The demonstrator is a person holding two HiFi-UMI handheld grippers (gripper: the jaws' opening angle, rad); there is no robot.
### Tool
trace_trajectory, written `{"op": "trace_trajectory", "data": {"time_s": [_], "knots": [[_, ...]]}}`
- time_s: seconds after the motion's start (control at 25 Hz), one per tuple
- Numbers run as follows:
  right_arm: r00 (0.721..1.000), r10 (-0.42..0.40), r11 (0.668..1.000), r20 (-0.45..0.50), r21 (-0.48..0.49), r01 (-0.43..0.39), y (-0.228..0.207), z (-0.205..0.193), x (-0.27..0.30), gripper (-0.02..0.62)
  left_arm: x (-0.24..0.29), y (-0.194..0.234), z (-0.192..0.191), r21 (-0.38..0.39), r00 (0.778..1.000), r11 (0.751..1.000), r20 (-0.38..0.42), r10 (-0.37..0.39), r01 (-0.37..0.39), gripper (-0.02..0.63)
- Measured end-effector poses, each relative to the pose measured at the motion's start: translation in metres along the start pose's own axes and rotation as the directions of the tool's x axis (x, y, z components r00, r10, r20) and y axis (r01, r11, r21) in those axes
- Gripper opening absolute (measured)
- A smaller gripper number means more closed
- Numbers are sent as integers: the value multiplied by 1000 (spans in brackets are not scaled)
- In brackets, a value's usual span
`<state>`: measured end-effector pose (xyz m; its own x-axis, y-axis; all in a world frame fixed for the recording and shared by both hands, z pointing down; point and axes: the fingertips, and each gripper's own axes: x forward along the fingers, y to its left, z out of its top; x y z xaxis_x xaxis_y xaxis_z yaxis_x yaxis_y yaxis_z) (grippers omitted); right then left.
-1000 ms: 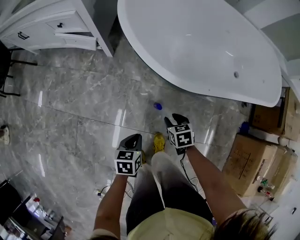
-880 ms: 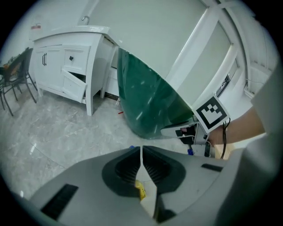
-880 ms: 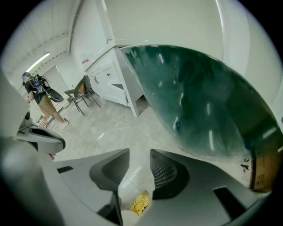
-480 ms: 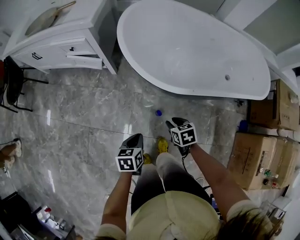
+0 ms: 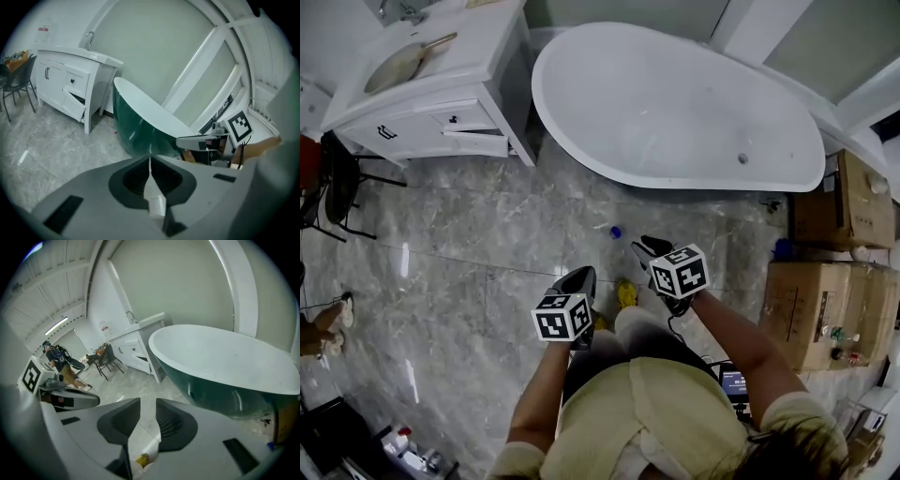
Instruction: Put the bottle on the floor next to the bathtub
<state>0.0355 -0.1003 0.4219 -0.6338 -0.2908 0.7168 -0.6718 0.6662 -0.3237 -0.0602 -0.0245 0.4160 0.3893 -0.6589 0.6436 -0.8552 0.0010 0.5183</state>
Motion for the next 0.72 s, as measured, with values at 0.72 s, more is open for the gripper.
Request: {"op": "trace_trajectory", "data": {"time_s": [0.72], "knots": [[970,42,999,240,-40,-33,61,47,-119,86,-84,-67,39,39,983,999,176,-42,35,64]]}}
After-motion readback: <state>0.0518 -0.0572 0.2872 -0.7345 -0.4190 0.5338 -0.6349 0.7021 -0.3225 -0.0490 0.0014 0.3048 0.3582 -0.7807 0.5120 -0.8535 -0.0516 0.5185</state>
